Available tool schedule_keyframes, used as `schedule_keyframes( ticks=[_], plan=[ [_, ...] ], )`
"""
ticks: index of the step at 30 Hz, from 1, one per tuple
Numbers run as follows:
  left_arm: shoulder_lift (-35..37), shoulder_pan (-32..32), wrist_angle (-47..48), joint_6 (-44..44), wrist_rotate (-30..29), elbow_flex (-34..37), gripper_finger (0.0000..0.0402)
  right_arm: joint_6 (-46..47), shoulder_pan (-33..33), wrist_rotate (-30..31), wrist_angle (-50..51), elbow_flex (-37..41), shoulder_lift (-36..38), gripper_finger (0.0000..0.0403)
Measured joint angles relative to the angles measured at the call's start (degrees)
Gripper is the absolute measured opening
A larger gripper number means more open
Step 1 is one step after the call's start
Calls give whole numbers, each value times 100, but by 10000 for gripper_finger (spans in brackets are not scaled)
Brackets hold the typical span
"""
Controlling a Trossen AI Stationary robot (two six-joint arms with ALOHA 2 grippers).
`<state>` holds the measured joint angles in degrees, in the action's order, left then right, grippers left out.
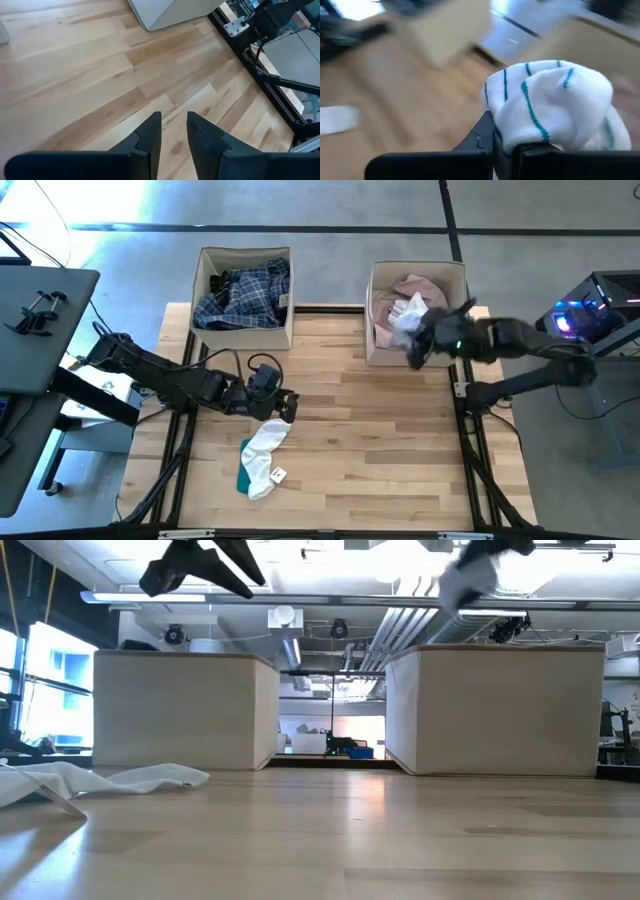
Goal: Sort clothes
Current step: Put the white patterned sock into the right laundry organizer
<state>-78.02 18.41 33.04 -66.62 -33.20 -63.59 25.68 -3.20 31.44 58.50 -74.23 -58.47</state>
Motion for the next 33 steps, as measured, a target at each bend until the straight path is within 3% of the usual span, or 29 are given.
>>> schedule_keyframes(
  ticks=[4,7,11,16,20,26,33],
  plan=[
    [0,0,7,71,-32,0,82,-358,-1360,-29,755,1,146,1],
    [0,0,11,77,-38,0,82,-1001,-2432,-448,786,0,-52,1],
    [0,0,23,84,-38,0,82,-1898,-3717,-1305,636,1,-694,1],
    [0,13,39,84,-27,0,82,-2562,-4809,-1717,638,3,-1797,0],
    [0,13,38,84,-13,0,82,-2753,-5182,-2073,629,3,-2658,0],
    [0,13,39,84,-10,0,82,-2845,-5231,-2148,474,3,-3736,0],
    [0,13,42,84,0,0,82,-2862,-5220,-2290,388,3,-4514,3]
  ],
)
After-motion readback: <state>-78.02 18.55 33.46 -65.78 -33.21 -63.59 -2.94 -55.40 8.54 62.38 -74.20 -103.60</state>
